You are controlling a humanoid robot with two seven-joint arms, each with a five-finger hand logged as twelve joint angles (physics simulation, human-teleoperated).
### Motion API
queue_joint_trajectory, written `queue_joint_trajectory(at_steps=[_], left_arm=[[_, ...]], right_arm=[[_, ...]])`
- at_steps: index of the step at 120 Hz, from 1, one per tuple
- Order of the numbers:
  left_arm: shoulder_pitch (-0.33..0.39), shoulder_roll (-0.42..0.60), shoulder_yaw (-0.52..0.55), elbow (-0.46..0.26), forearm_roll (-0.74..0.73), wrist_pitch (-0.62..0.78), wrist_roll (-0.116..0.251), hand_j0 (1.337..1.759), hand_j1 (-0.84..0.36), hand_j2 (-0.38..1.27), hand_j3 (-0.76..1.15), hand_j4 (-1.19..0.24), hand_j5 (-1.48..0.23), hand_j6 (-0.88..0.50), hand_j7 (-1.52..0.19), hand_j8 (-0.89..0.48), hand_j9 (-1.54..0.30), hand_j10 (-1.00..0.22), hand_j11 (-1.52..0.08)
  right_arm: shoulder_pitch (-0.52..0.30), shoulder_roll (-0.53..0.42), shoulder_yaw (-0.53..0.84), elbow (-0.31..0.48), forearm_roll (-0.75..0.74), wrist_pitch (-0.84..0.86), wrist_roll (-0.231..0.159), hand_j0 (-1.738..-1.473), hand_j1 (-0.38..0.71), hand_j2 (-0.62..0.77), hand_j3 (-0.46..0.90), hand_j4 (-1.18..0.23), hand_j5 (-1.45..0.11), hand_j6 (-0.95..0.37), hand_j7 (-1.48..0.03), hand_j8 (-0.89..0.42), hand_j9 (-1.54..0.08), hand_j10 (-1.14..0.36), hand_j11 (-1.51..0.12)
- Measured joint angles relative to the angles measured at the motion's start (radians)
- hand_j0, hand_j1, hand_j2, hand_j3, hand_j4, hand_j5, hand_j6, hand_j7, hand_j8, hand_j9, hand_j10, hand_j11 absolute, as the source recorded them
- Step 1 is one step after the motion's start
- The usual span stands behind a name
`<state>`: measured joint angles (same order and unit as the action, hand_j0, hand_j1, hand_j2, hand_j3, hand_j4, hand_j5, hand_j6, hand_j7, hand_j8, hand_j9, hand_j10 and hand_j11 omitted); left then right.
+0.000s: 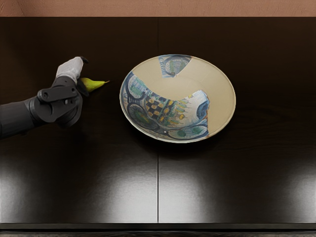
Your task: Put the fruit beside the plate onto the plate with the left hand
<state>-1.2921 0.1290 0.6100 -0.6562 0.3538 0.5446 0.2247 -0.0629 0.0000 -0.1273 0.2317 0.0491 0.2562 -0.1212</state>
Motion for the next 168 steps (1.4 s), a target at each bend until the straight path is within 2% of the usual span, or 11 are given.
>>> queue_joint_trajectory(at_steps=[45,64,95,107,117,127,132,140,145,149,168], left_arm=[[0.033,-0.022,-0.009,0.009,-0.003,-0.004,-0.015,1.665,-0.06,0.06,0.0,-0.34,-0.44,-0.34,-0.44,-0.34,-0.44,-0.34,-0.44],[0.036,-0.022,-0.007,0.009,-0.002,-0.01,-0.014,1.653,-0.15,0.04,0.29,-0.42,-0.54,-0.42,-0.54,-0.4,-0.54,-0.42,-0.54],[0.036,-0.022,-0.006,0.009,-0.004,-0.032,-0.017,1.661,-0.27,0.06,0.54,-0.52,-0.63,-0.48,-0.64,-0.46,-0.65,-0.51,-0.65],[0.036,-0.022,-0.005,0.01,-0.001,-0.053,-0.016,1.663,-0.32,0.01,0.7,-0.52,-0.66,-0.41,-0.67,-0.38,-0.71,-0.55,-0.71],[0.035,-0.022,-0.006,0.011,0.0,-0.067,-0.015,1.669,-0.34,-0.04,0.78,-0.48,-0.68,-0.36,-0.72,-0.3,-0.75,-0.5,-0.76],[0.033,-0.022,-0.007,0.01,-0.004,-0.072,-0.014,1.671,-0.36,-0.02,0.79,-0.46,-0.71,-0.32,-0.77,-0.28,-0.79,-0.47,-0.8],[0.031,-0.022,-0.008,0.007,-0.006,-0.074,-0.012,1.694,-0.34,-0.04,0.73,-0.45,-0.72,-0.31,-0.78,-0.26,-0.8,-0.46,-0.81],[0.027,-0.02,-0.01,0.002,-0.007,-0.078,-0.01,1.686,-0.32,-0.07,0.71,-0.44,-0.75,-0.31,-0.8,-0.26,-0.81,-0.47,-0.81],[0.023,-0.019,-0.011,-0.003,-0.008,-0.081,-0.009,1.703,-0.32,-0.06,0.61,-0.44,-0.77,-0.3,-0.81,-0.29,-0.82,-0.49,-0.82],[0.021,-0.014,-0.012,-0.009,-0.007,-0.082,-0.009,1.661,-0.31,-0.05,0.58,-0.44,-0.79,-0.31,-0.81,-0.3,-0.82,-0.51,-0.82],[0.018,-0.002,-0.015,-0.038,-0.004,-0.076,-0.011,1.675,-0.32,-0.13,0.57,-0.42,-0.75,-0.28,-0.81,-0.26,-0.82,-0.47,-0.84]], right_arm=[[0.0,0.0,0.0,0.0,0.0,0.0,0.0,-1.658,-0.33,0.0,0.0,-0.02,-0.02,-0.02,-0.02,-0.02,-0.02,-0.02,-0.02],[0.0,0.0,0.0,0.0,0.0,0.0,0.0,-1.658,-0.33,0.0,0.0,-0.02,-0.02,-0.02,-0.02,-0.02,-0.02,-0.02,-0.02],[0.0,0.0,0.0,0.0,0.0,0.0,0.0,-1.658,-0.33,0.0,0.0,-0.02,-0.02,-0.02,-0.02,-0.02,-0.02,-0.02,-0.02],[0.0,0.0,0.0,0.0,0.0,0.0,0.0,-1.658,-0.33,0.0,0.0,-0.02,-0.02,-0.02,-0.02,-0.02,-0.02,-0.02,-0.02],[0.0,0.0,0.0,0.0,0.0,0.0,0.0,-1.658,-0.33,0.0,0.0,-0.02,-0.02,-0.02,-0.02,-0.02,-0.02,-0.02,-0.02],[0.0,0.0,0.0,0.0,0.0,0.0,0.0,-1.658,-0.33,0.0,0.0,-0.02,-0.02,-0.02,-0.02,-0.02,-0.02,-0.02,-0.02],[0.0,0.0,0.0,0.0,0.0,0.0,0.0,-1.658,-0.33,0.0,0.0,-0.02,-0.02,-0.02,-0.02,-0.02,-0.02,-0.02,-0.02],[0.0,0.0,0.0,0.0,0.0,0.0,0.0,-1.658,-0.33,0.0,0.0,-0.02,-0.02,-0.02,-0.02,-0.02,-0.02,-0.02,-0.02],[0.0,0.0,0.0,0.0,0.0,0.0,0.0,-1.658,-0.33,0.0,0.0,-0.02,-0.02,-0.02,-0.02,-0.02,-0.02,-0.02,-0.02],[0.0,0.0,0.0,0.0,0.0,0.0,0.0,-1.658,-0.33,0.0,0.0,-0.02,-0.02,-0.02,-0.02,-0.02,-0.02,-0.02,-0.02],[0.0,0.0,0.0,0.0,0.0,0.0,0.0,-1.658,-0.33,0.0,0.0,-0.02,-0.02,-0.02,-0.02,-0.02,-0.02,-0.02,-0.02]])
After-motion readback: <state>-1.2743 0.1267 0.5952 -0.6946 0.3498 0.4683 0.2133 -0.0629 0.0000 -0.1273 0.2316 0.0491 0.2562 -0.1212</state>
